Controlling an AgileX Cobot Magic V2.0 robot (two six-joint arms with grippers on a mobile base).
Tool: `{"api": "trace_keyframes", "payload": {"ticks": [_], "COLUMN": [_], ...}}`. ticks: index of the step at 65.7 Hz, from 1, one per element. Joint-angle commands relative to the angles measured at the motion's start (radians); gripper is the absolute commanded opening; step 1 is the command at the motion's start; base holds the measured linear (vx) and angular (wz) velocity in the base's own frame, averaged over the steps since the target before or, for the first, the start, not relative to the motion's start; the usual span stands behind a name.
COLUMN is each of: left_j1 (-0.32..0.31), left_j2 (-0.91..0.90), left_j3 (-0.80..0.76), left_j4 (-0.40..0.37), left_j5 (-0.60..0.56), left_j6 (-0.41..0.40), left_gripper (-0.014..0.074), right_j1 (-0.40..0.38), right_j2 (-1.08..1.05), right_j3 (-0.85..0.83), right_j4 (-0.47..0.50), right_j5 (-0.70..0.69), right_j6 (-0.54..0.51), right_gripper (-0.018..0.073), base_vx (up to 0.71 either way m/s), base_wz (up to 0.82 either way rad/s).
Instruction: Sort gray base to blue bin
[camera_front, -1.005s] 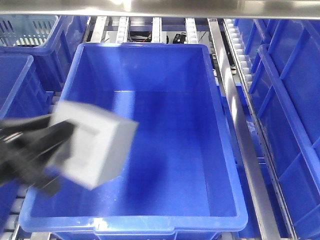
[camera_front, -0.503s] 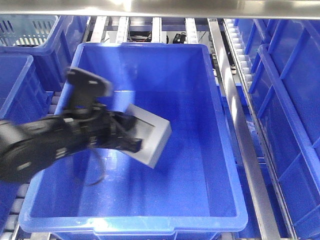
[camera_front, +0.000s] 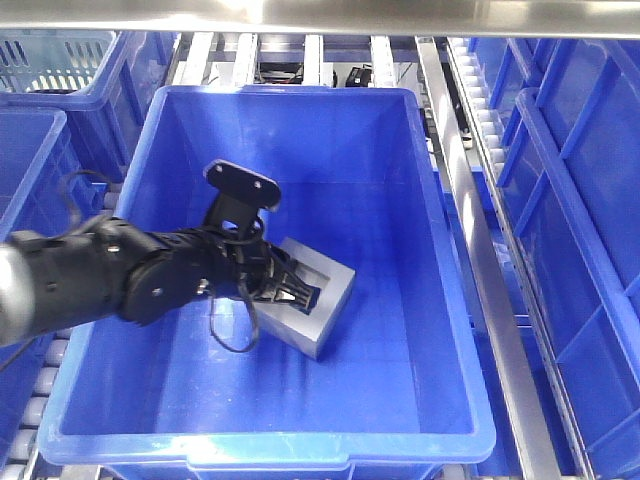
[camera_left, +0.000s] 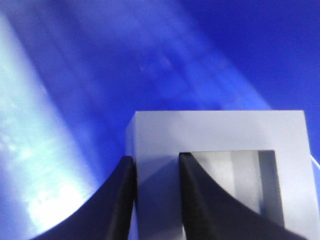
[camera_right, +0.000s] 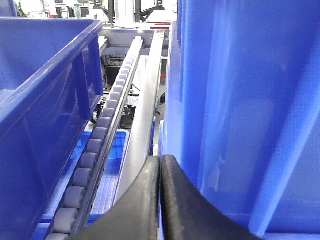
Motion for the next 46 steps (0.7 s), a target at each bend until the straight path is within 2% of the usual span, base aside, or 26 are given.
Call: {"api": "trace_keyframes", "payload": {"ticks": [1, 6, 26, 31, 46], "left_j1": [0.002, 0.004, 0.004, 0.004, 0.001], "left_j2": [-0.038, -0.034, -0.040, -0.048, -0.117], "left_j3": [-0.038, -0.038, -0.038, -0.038, -0.038], "left_j4": [-0.029, -0.029, -0.029, -0.024, -0.023], "left_j5": [-0.075, -0.074, -0.048, -0.042, -0.027], "left_j6": [-0.022, -0.035, -0.036, -0.036, -0.030], "left_gripper": [0.0096, 0.0136, 0.0401, 0.0442, 0.0462], "right_j1": [-0.003, -0.003, -0.003, -0.003, -0.003], "right_j2": [-0.012, -0.012, -0.012, -0.012, -0.012], "right_j3": [0.015, 0.015, 0.015, 0.015, 0.015], "right_j4": [-0.006, -0.006, -0.006, -0.006, -0.006], "right_j5": [-0.074, -0.074, -0.074, -0.074, -0.074], "right_j6": [-0.006, -0.006, -0.006, -0.006, -0.006], "right_gripper": [-0.0009, -0.0009, -0.0009, -0.0009, -0.0009], "base_vx": [0.00, 0.00, 0.00, 0.00, 0.00], "base_wz": [0.00, 0.00, 0.00, 0.00, 0.00]}}
